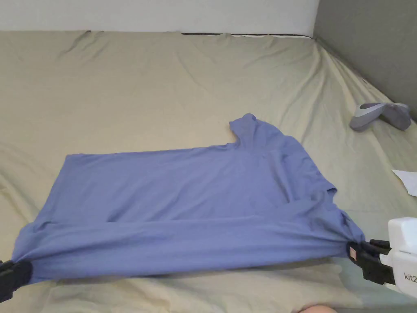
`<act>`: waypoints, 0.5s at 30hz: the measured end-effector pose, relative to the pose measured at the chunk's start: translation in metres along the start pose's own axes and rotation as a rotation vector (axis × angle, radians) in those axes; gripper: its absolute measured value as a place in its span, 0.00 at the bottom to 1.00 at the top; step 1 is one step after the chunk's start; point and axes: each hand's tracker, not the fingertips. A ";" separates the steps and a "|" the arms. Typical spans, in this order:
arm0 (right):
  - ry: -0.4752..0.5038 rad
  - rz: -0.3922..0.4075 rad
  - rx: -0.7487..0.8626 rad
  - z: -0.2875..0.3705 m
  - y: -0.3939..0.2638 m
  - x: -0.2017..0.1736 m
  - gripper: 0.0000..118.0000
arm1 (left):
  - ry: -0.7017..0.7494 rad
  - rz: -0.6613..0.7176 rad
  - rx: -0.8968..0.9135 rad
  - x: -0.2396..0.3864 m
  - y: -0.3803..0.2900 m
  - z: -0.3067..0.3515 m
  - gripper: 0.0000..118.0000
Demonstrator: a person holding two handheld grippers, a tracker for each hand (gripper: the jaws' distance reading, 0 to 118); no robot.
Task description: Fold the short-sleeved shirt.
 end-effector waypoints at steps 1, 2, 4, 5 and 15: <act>-0.003 0.007 -0.022 0.002 -0.011 0.000 0.06 | -0.009 0.003 -0.028 -0.003 -0.009 0.000 0.03; -0.008 0.013 -0.042 0.003 -0.020 -0.001 0.06 | -0.011 -0.004 -0.050 -0.003 -0.017 0.000 0.03; -0.026 0.007 -0.085 -0.002 -0.037 0.001 0.06 | 0.007 -0.031 -0.101 -0.003 -0.032 -0.008 0.03; -0.031 -0.009 -0.099 -0.006 -0.043 0.002 0.07 | 0.010 -0.038 -0.130 -0.002 -0.037 -0.013 0.03; -0.130 -0.072 0.234 0.049 0.028 -0.026 0.96 | 0.129 0.007 0.166 0.018 0.026 0.017 0.82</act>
